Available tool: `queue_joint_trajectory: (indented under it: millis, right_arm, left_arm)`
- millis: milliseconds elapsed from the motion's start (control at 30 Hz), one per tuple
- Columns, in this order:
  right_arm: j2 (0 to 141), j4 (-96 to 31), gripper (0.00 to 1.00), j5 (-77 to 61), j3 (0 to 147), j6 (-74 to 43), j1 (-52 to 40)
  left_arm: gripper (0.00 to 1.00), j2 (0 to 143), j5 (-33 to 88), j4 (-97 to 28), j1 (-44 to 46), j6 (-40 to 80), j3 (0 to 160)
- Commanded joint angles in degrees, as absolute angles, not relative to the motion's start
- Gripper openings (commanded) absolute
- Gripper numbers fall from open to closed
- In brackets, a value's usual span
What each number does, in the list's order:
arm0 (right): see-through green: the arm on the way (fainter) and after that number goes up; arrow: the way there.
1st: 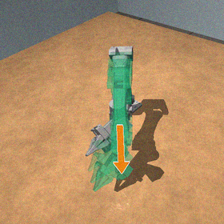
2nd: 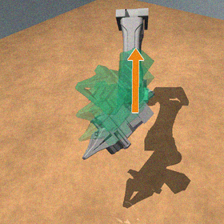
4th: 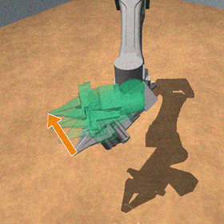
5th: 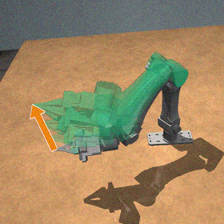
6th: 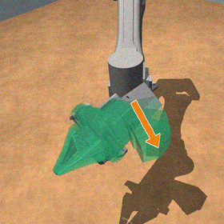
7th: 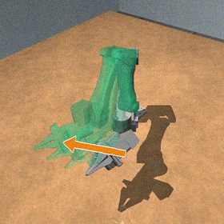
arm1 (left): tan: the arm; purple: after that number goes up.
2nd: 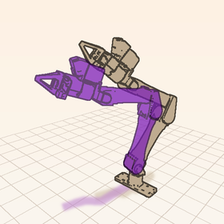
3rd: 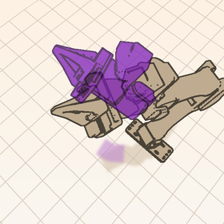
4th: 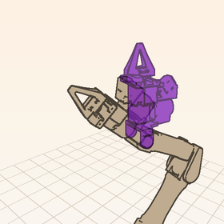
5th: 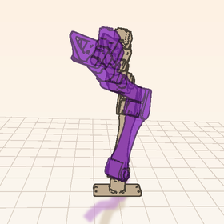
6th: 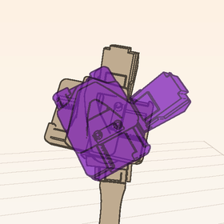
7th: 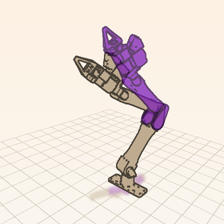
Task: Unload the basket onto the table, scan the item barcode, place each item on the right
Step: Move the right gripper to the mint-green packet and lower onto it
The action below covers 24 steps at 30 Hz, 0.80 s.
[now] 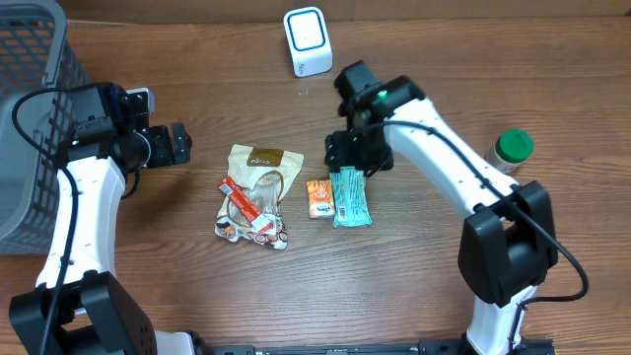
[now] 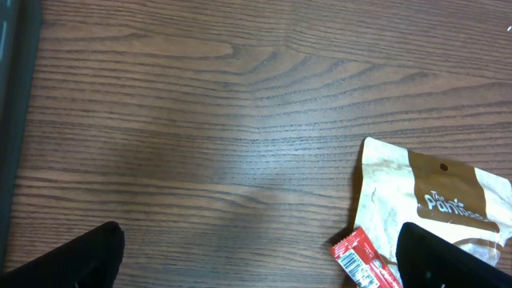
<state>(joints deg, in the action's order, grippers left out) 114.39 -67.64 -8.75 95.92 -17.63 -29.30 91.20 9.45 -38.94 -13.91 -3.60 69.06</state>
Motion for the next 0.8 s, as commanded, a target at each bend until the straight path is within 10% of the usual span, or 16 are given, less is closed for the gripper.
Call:
queue_joint_trajectory:
  millis: [0, 767]
  right_arm:
    - [114.2, -65.5, 0.74, -7.8, 93.4, -17.9, -30.7]
    - [114.3, -56.4, 0.80, 7.1, 79.8, -21.1, -25.2]
  left_arm:
    - [1.00, 91.5, 9.9, -38.7, -13.8, -4.3, 69.9]
    - [1.00, 91.5, 9.9, -38.7, -13.8, -4.3, 69.9]
